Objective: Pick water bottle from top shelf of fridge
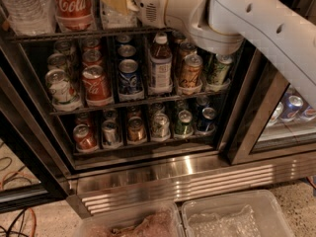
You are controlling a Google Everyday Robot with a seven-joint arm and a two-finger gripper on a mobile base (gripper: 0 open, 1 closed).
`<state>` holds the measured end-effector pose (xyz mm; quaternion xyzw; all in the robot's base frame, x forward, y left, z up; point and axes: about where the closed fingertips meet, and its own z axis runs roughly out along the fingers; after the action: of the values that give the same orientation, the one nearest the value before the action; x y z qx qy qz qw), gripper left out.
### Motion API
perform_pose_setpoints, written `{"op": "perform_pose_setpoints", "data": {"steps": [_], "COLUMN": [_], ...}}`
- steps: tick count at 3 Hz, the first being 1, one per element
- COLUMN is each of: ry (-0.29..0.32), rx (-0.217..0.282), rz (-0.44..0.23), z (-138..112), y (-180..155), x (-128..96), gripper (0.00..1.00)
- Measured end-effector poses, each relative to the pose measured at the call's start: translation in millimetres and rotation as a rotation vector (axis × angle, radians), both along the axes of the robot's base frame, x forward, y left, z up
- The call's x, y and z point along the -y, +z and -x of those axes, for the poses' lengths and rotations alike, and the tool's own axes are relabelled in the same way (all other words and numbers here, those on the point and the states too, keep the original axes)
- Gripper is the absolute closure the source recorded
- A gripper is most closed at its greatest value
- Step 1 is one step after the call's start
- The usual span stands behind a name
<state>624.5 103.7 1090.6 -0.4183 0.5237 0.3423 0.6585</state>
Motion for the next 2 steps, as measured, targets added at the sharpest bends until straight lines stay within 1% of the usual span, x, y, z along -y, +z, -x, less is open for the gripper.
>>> {"op": "perform_pose_setpoints", "data": {"steps": [2], "ry": [0.023], "rx": [0.012], "rz": [0.001], "z": [4.8], "y": [3.4], "x": [1.1], "gripper": [1.0]}}
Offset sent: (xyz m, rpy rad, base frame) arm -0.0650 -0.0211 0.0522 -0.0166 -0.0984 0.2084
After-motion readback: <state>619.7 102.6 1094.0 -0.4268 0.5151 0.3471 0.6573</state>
